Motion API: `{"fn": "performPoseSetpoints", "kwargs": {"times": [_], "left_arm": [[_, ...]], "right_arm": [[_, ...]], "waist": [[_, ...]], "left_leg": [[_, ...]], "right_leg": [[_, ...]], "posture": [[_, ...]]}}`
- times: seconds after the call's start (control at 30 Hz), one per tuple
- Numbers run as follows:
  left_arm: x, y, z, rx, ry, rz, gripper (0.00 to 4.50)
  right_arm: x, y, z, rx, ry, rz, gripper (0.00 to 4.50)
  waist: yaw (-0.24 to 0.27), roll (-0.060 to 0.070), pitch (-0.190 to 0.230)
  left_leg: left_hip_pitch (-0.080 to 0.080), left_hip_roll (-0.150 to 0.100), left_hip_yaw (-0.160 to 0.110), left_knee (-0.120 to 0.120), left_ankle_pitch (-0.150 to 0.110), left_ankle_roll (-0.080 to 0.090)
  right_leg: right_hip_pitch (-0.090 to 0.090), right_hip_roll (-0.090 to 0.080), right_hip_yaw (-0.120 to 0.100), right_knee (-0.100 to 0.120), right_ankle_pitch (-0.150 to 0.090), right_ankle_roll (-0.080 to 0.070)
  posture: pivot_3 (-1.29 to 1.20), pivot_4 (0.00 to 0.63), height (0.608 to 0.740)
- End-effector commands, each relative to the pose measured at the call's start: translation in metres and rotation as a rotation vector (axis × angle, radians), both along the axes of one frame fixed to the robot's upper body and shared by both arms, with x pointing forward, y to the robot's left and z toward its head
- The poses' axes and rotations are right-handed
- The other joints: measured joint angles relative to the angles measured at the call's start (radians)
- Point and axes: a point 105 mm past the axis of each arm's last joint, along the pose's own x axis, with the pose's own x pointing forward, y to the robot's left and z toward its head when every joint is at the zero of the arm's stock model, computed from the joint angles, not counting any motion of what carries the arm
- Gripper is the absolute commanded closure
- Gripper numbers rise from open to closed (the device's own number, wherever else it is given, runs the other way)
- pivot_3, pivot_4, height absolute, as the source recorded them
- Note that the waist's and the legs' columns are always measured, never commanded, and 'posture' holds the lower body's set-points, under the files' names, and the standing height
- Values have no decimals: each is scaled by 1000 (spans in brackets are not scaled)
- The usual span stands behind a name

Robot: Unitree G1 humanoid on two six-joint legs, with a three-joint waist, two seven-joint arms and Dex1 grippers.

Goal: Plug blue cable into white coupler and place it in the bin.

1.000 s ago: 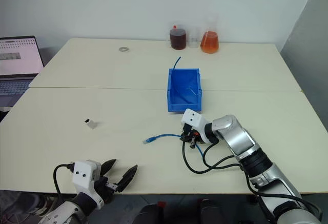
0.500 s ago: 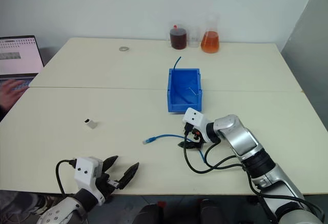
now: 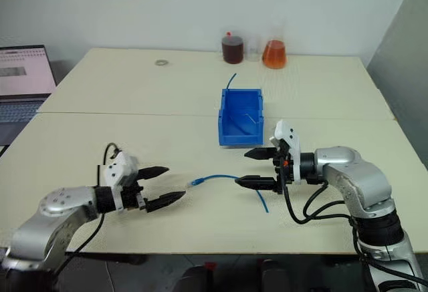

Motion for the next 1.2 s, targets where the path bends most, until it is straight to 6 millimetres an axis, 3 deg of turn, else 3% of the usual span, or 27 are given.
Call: {"fn": "performPoseSetpoints", "kwargs": {"times": [0.03,0.47,0.5,0.83,0.87,1.07,1.13,1.2], "left_arm": [[9,5,-14,72,32,-90,0],[12,7,-30,154,61,-225,0],[12,7,-33,161,63,-227,379],[18,2,-38,138,51,-208,2308],[18,0,-39,136,49,-209,2696],[17,-5,-41,129,49,-217,3958],[15,-2,-41,139,46,-216,4261],[13,1,-41,137,50,-209,4262]], "right_arm": [[-3,0,11,25,-33,-9,13],[0,-18,7,22,-34,-125,13],[0,-18,7,23,-33,-127,0],[4,-16,10,32,-28,-128,0],[4,-15,10,32,-27,-125,0],[7,-12,13,35,-31,-116,0],[7,-11,13,34,-35,-111,0],[7,-11,13,33,-38,-110,0]], "waist": [[-6,0,0],[-3,0,0],[-4,0,0],[0,0,0],[0,0,0],[5,0,0],[5,0,0],[5,0,0]], "left_leg": [[0,0,0,0,0,0],[-4,0,-3,0,0,0],[-4,0,-2,0,0,0],[-4,0,-2,1,0,0],[-4,0,-2,1,0,0],[-4,0,-2,1,0,0],[-4,0,-3,1,0,0],[-4,0,-3,1,0,0]], "right_leg": [[0,0,0,0,0,0],[-2,0,-3,0,0,0],[-2,0,-2,1,0,0],[-2,0,-2,1,0,0],[-2,0,-2,1,0,0],[-2,0,-2,1,0,0],[-2,0,-2,1,0,0],[-2,0,-3,1,0,0]], "posture": [[0,150,740],[0,150,740],[0,150,740],[0,150,740],[0,150,740],[0,150,740],[0,150,740],[0,150,740]]}}
